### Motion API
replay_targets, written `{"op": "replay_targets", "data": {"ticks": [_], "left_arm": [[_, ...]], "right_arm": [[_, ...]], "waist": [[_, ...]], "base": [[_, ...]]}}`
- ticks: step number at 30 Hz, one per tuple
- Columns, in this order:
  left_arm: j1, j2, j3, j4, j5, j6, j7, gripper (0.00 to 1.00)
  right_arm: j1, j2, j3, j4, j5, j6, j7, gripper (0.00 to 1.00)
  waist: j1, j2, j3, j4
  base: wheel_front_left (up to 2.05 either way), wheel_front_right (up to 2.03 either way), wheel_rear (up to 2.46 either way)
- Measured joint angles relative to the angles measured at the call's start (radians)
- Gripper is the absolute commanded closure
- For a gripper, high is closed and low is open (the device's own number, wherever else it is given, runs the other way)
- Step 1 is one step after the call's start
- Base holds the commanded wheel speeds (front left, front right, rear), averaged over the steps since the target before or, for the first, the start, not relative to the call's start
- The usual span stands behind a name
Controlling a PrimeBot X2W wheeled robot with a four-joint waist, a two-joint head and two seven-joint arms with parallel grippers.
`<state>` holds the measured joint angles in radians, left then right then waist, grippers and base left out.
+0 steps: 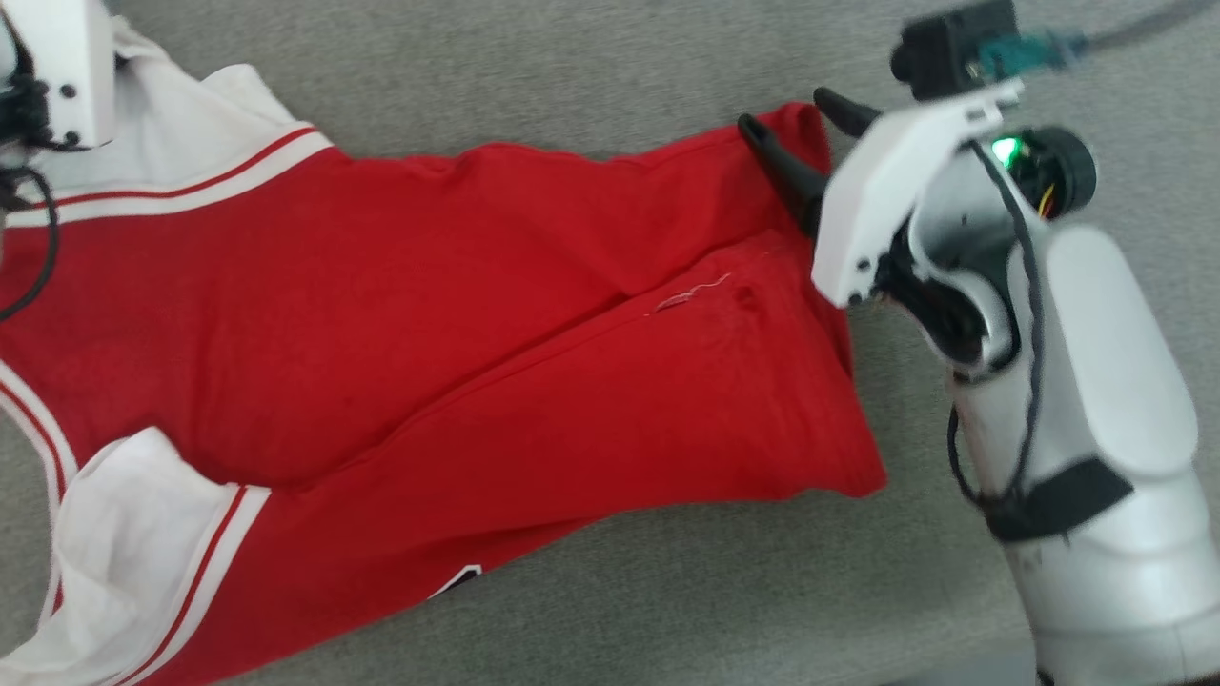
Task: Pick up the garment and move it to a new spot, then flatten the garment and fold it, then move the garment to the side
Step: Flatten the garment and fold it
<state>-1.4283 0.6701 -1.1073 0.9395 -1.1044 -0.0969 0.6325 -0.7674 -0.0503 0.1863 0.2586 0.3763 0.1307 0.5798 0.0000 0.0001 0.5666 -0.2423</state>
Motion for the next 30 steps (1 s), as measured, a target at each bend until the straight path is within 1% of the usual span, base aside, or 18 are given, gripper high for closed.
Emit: {"op": "replay_targets", "data": {"ticks": [2, 5, 11, 13, 17, 25, 27, 29, 30], "left_arm": [[-0.011, -0.026, -0.001, 0.015, 0.0, -0.007, -0.012, 1.0], [-0.025, -0.057, -0.006, 0.034, 0.004, -0.015, -0.028, 1.0], [-0.04, -0.102, -0.017, 0.065, 0.005, -0.026, -0.054, 1.0], [-0.042, -0.111, -0.021, 0.074, 0.005, -0.026, -0.061, 1.0], [-0.042, -0.126, -0.028, 0.082, 0.002, -0.027, -0.071, 1.0], [-0.036, -0.134, -0.04, 0.088, -0.021, -0.03, -0.076, 1.0], [-0.033, -0.134, -0.042, 0.087, -0.026, -0.03, -0.075, 1.0], [-0.033, -0.134, -0.045, 0.084, -0.03, -0.03, -0.076, 1.0], [-0.033, -0.135, -0.048, 0.083, -0.031, -0.031, -0.078, 1.0]], "right_arm": [[-0.057, -0.001, 0.003, 0.063, -0.043, 0.0, 0.063, 0.0], [-0.115, 0.0, 0.003, 0.136, -0.067, 0.0, 0.153, 0.0], [-0.182, -0.007, 0.024, 0.187, -0.084, 0.0, 0.342, 0.0], [-0.185, -0.006, 0.026, 0.183, -0.098, -0.001, 0.383, 0.0], [-0.174, -0.008, 0.017, 0.147, -0.097, -0.001, 0.43, 0.0], [-0.106, -0.031, 0.039, 0.051, -0.097, -0.001, 0.563, 0.0], [-0.086, -0.034, 0.036, 0.031, -0.097, -0.001, 0.581, 0.0], [-0.076, -0.032, 0.017, 0.023, -0.097, 0.0, 0.574, 0.0], [-0.071, -0.03, 0.007, 0.026, -0.101, 0.0, 0.565, 0.16]], "waist": [[0.0, 0.0, 0.006, 0.015], [0.0, 0.0, 0.012, 0.039], [-0.0001, 0.0, 0.012, 0.071], [0.0, 0.0, 0.01, 0.077], [0.0, 0.0, 0.006, 0.087], [0.0, 0.0, -0.011, 0.09], [0.0, 0.0, -0.014, 0.091], [0.0, 0.0, -0.012, 0.093], [0.0, 0.0, -0.012, 0.095]], "base": [[0.0, 0.0, 0.0], [0.0, 0.0, 0.0], [0.0, 0.0, 0.0], [0.0, 0.0, 0.0], [0.0, 0.0, 0.0], [0.0, 0.0, 0.0], [0.0, 0.0, 0.0], [0.0, 0.0, 0.0], [0.0, 0.0, 0.0]]}}
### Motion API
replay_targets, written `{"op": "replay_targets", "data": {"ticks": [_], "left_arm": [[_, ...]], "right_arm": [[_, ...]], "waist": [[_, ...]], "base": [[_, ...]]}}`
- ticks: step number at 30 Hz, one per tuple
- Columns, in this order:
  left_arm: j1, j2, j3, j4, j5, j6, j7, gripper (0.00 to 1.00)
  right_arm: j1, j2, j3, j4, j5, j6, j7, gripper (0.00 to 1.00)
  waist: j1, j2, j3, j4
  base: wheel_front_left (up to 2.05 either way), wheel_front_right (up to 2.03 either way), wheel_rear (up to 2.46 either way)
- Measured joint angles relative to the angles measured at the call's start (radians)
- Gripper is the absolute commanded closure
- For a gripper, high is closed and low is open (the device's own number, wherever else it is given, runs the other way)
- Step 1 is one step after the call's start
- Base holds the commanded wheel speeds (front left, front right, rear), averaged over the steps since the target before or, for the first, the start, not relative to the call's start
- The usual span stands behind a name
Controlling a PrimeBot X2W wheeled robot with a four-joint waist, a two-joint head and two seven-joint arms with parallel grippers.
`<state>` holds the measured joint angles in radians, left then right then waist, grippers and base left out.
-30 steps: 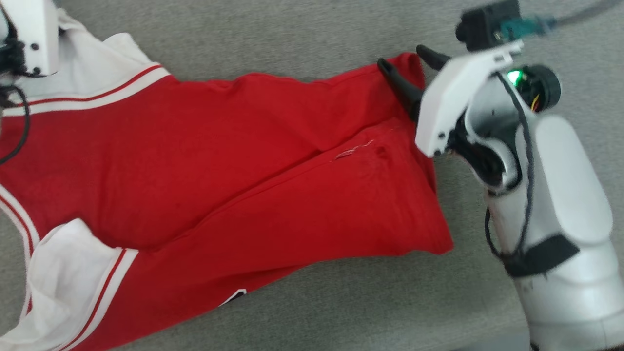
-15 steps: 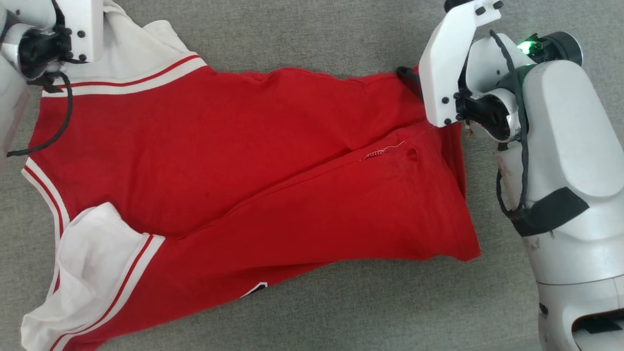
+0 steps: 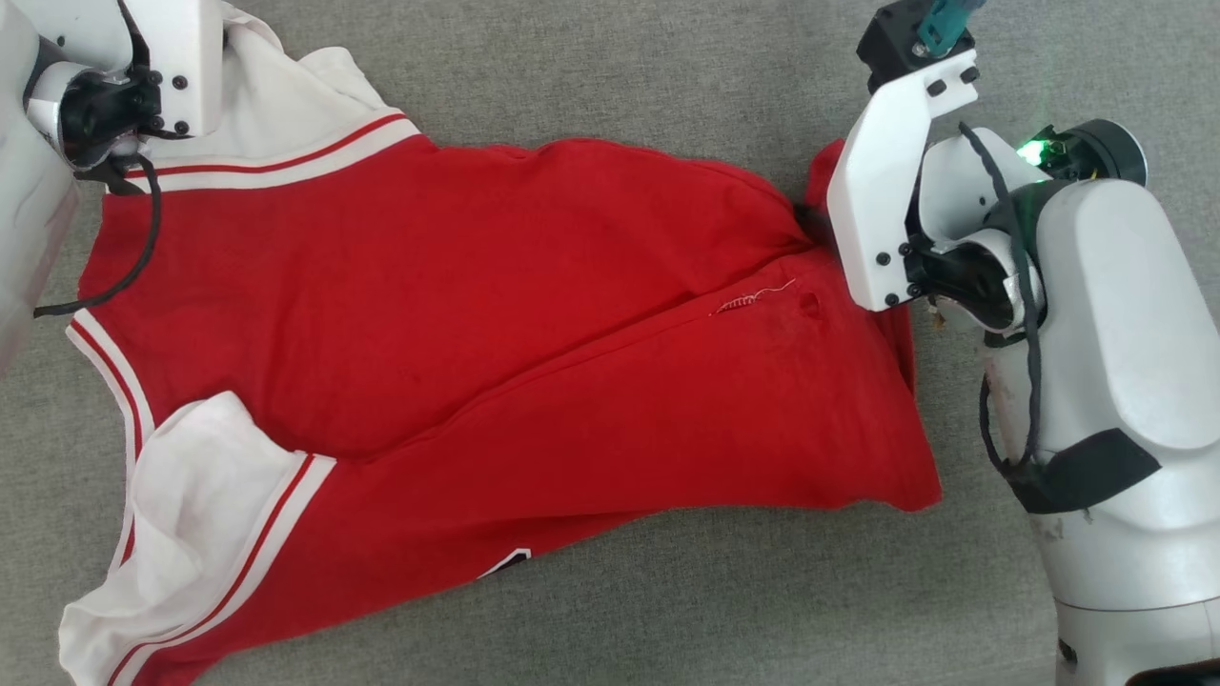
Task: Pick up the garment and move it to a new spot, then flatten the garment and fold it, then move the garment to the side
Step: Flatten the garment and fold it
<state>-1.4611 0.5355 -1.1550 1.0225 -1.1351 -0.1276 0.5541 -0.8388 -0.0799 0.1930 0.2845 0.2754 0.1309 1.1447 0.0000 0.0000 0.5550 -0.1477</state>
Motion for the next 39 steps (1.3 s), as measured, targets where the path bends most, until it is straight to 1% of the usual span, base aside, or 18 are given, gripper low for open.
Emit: {"op": "replay_targets", "data": {"ticks": [1, 2, 5, 8, 12, 18, 26, 31, 34, 36, 37, 38, 39], "left_arm": [[0.0, 0.0, -0.002, -0.002, 0.0, 0.0, 0.0, 1.0], [0.0, 0.0, -0.003, -0.002, -0.002, 0.0, -0.001, 1.0], [0.0, -0.003, -0.008, -0.003, -0.006, 0.0, -0.01, 1.0], [0.002, -0.006, -0.012, -0.01, -0.011, 0.0, -0.027, 1.0], [0.01, 0.002, -0.012, -0.031, -0.038, 0.0, -0.033, 1.0], [0.016, 0.029, -0.014, -0.093, -0.068, 0.0, -0.028, 1.0], [0.063, 0.073, -0.013, -0.213, -0.131, 0.0, 0.019, 1.0], [0.099, 0.118, -0.014, -0.299, -0.157, 0.003, 0.045, 1.0], [0.125, 0.15, -0.016, -0.379, -0.166, 0.028, 0.064, 1.0], [0.148, 0.18, -0.017, -0.45, -0.176, 0.057, 0.077, 1.0], [0.161, 0.197, -0.017, -0.487, -0.179, 0.075, 0.083, 1.0], [0.187, 0.235, -0.017, -0.579, -0.191, 0.115, 0.098, 1.0], [0.202, 0.256, -0.017, -0.628, -0.195, 0.135, 0.102, 1.0]], "right_arm": [[0.002, 0.002, -0.003, 0.004, -0.007, 0.0, -0.011, 0.65], [0.005, 0.005, -0.013, 0.011, -0.013, 0.0, -0.031, 1.0], [0.006, 0.012, -0.059, 0.041, -0.021, 0.0, -0.09, 1.0], [0.003, 0.015, -0.067, 0.06, -0.028, 0.0, -0.119, 1.0], [0.009, 0.014, -0.07, 0.053, -0.029, 0.0, -0.165, 1.0], [0.055, -0.01, -0.074, 0.02, -0.018, 0.0, -0.209, 1.0], [0.145, -0.072, -0.098, -0.088, 0.007, 0.0, -0.257, 1.0], [0.212, -0.107, -0.119, -0.173, 0.03, 0.0, -0.27, 1.0], [0.249, -0.126, -0.131, -0.222, 0.041, 0.0, -0.272, 1.0], [0.275, -0.139, -0.135, -0.252, 0.045, 0.0, -0.265, 1.0], [0.289, -0.146, -0.132, -0.27, 0.05, 0.0, -0.264, 1.0], [0.317, -0.162, -0.134, -0.303, 0.053, 0.0, -0.252, 1.0], [0.33, -0.166, -0.136, -0.319, 0.057, 0.0, -0.244, 1.0]], "waist": [[0.0, 0.0, 0.0, 0.002], [0.0, 0.0001, 0.001, 0.003], [0.0, 0.0, -0.001, 0.009], [0.0, 0.0, -0.009, 0.019], [0.0, 0.0, -0.03, 0.033], [0.0, 0.0, -0.065, 0.057], [0.0, 0.0, -0.14, 0.108], [0.0, 0.0, -0.188, 0.14], [0.0, 0.0, -0.215, 0.158], [0.0, 0.0, -0.231, 0.17], [0.0, 0.0, -0.239, 0.175], [0.0, 0.0, -0.252, 0.184], [0.0, 0.0, -0.258, 0.189]], "base": [[0.0, 0.0, 0.0], [0.0, 0.0, 0.0], [0.0, 0.0, 0.0], [0.0, 0.0, 0.0], [0.0, 0.0, 0.0], [0.0, 0.0, 0.0], [0.0, 0.0, 0.0], [0.0, 0.0, 0.0], [0.0, 0.0, 0.0], [0.0, 0.0, 0.0], [0.0, 0.0, 0.0], [0.0, 0.0, 0.0], [0.0, 0.0, 0.0]]}}
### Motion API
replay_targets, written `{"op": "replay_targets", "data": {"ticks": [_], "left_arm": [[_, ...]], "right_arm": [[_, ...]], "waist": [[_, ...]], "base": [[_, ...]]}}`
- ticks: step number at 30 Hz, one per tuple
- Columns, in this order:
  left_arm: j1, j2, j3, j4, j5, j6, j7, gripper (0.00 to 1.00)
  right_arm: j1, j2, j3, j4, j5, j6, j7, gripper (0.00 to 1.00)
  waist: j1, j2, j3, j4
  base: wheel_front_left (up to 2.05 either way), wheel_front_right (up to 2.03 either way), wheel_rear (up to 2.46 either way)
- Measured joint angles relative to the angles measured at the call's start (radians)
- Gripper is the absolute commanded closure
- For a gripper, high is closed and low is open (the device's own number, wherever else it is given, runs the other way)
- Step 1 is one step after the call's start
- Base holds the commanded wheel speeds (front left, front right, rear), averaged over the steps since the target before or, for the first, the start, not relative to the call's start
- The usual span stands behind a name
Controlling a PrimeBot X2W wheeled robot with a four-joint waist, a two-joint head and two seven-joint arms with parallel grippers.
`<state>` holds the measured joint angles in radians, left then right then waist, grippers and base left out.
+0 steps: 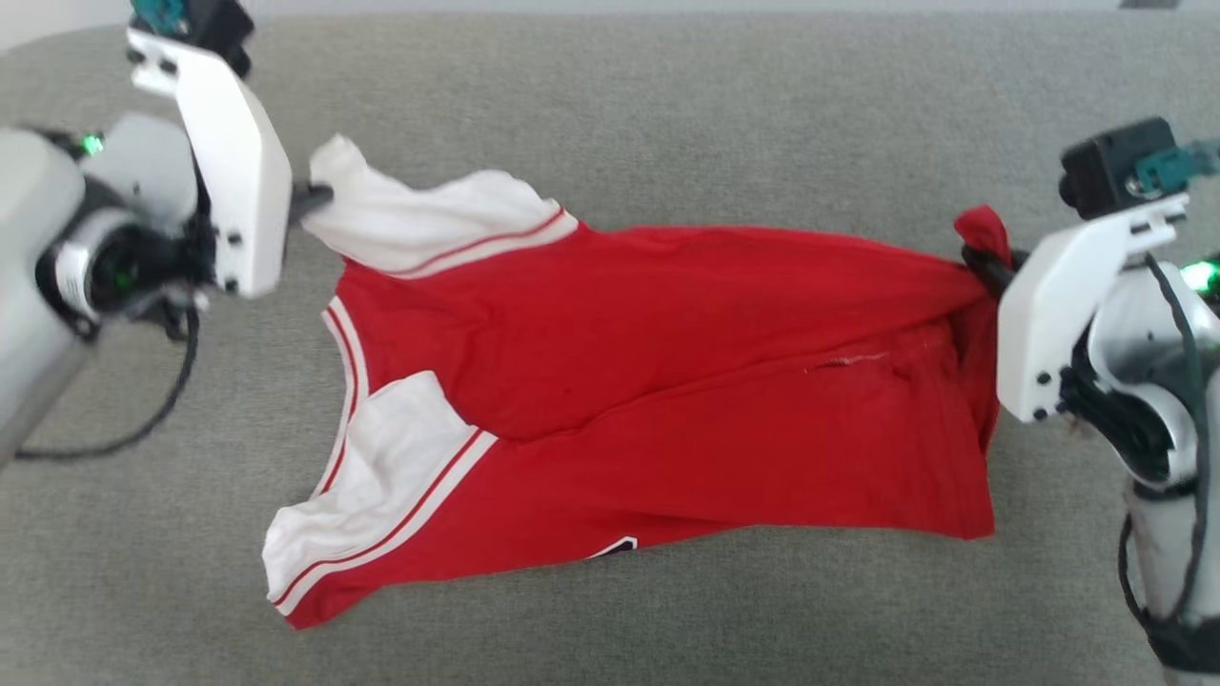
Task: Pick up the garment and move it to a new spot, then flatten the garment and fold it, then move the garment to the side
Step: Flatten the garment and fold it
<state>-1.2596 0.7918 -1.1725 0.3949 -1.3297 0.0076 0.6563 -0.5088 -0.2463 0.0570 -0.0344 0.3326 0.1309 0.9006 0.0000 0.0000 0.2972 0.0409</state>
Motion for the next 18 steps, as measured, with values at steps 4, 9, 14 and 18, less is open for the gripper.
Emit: {"op": "replay_targets", "data": {"ticks": [4, 9, 14, 18], "left_arm": [[0.071, 0.086, -0.01, -0.199, -0.031, 0.104, 0.031, 1.0], [0.166, 0.185, -0.029, -0.43, -0.053, 0.237, 0.047, 1.0], [0.26, 0.244, -0.051, -0.556, -0.072, 0.324, 0.037, 1.0], [0.326, 0.241, -0.063, -0.558, -0.091, 0.353, 0.01, 1.0]], "right_arm": [[0.055, -0.02, -0.005, -0.058, 0.012, 0.0, 0.015, 1.0], [0.126, -0.049, -0.009, -0.11, 0.029, 0.0, 0.027, 1.0], [0.207, -0.053, -0.018, -0.119, 0.045, 0.0, 0.046, 1.0], [0.255, -0.046, -0.016, -0.096, 0.052, 0.0, 0.05, 1.0]], "waist": [[0.0, 0.0, -0.014, 0.011], [0.0, 0.0, -0.015, 0.017], [0.0, 0.0, -0.01, 0.017], [0.0, 0.0, -0.005, 0.016]], "base": [[0.0, 0.0, 0.0], [0.0, 0.0, 0.0], [0.0, 0.0, 0.0], [0.0, 0.0, 0.0]]}}
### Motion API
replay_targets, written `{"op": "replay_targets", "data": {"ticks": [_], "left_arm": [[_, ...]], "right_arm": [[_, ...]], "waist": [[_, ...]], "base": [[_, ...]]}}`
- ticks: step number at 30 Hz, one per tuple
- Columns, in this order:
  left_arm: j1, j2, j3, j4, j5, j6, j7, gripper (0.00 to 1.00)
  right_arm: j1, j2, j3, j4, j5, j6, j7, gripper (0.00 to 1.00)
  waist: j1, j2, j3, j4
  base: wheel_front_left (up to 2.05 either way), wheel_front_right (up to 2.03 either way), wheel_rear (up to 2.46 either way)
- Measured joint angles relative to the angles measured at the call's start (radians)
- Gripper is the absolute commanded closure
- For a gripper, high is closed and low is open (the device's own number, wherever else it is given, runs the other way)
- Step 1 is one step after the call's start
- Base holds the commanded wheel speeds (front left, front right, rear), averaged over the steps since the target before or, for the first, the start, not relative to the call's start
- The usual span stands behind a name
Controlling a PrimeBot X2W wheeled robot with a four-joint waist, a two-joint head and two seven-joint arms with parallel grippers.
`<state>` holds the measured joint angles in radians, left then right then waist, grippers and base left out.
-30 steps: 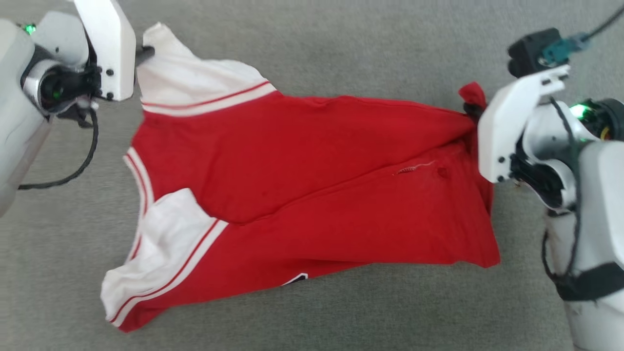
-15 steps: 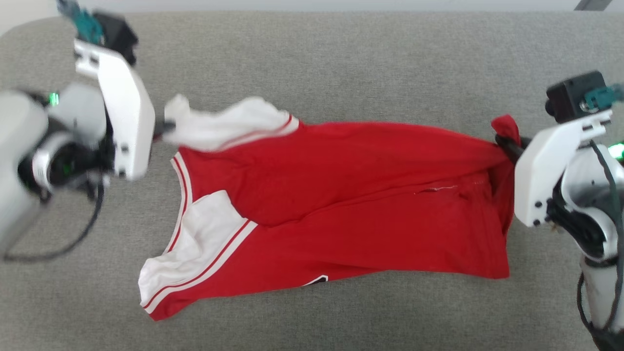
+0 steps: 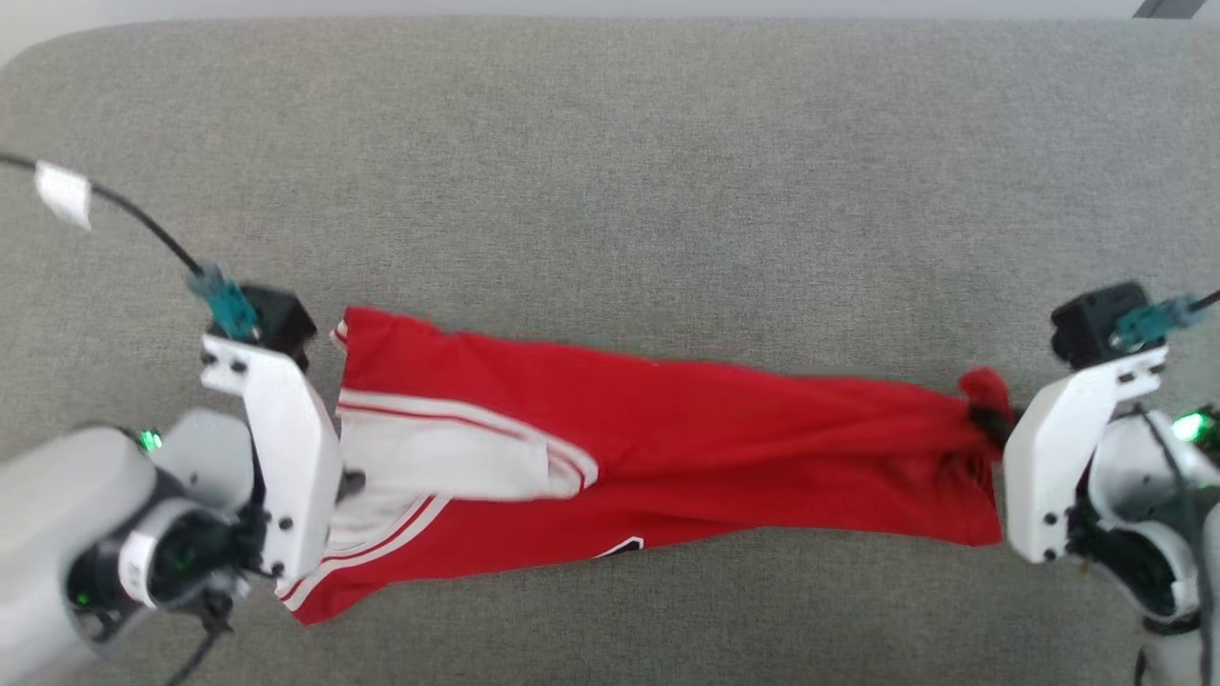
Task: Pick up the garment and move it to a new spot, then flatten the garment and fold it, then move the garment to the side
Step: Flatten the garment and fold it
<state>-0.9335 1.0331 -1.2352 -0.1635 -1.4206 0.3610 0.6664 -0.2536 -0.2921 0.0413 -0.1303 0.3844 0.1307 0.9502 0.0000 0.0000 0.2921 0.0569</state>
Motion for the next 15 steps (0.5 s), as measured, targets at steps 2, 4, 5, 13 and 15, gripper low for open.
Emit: {"op": "replay_targets", "data": {"ticks": [2, 4, 5, 13, 15], "left_arm": [[0.03, -0.018, -0.007, 0.028, 0.0, -0.005, -0.019, 1.0], [0.058, -0.041, -0.011, 0.072, -0.005, -0.016, -0.037, 0.76], [0.069, -0.053, -0.014, 0.097, -0.001, -0.027, -0.052, 0.76], [0.132, -0.116, 0.009, 0.238, 0.001, -0.097, -0.199, 0.0], [0.144, -0.118, 0.019, 0.244, 0.011, -0.109, -0.254, 0.0]], "right_arm": [[0.011, 0.013, 0.007, 0.025, 0.005, 0.0, -0.003, 1.0], [0.018, 0.021, 0.017, 0.053, 0.007, 0.0, -0.012, 0.43], [0.017, 0.026, 0.018, 0.067, 0.007, 0.0, -0.021, 0.43], [0.019, 0.043, 0.015, 0.1, 0.03, 0.0, -0.035, 0.0], [0.026, 0.047, 0.003, 0.082, 0.05, 0.0, -0.028, 0.0]], "waist": [[0.0, 0.0, 0.001, -0.003], [0.0, 0.0, 0.001, -0.007], [-0.0001, 0.0001, -0.001, -0.008], [0.0, 0.0, -0.028, -0.014], [-0.0001, 0.0, -0.038, -0.013]], "base": [[0.0, 0.0, 0.0], [0.0, 0.0, 0.0], [0.0, 0.0, 0.0], [0.0, 0.0, 0.0], [0.0, 0.0, 0.0]]}}
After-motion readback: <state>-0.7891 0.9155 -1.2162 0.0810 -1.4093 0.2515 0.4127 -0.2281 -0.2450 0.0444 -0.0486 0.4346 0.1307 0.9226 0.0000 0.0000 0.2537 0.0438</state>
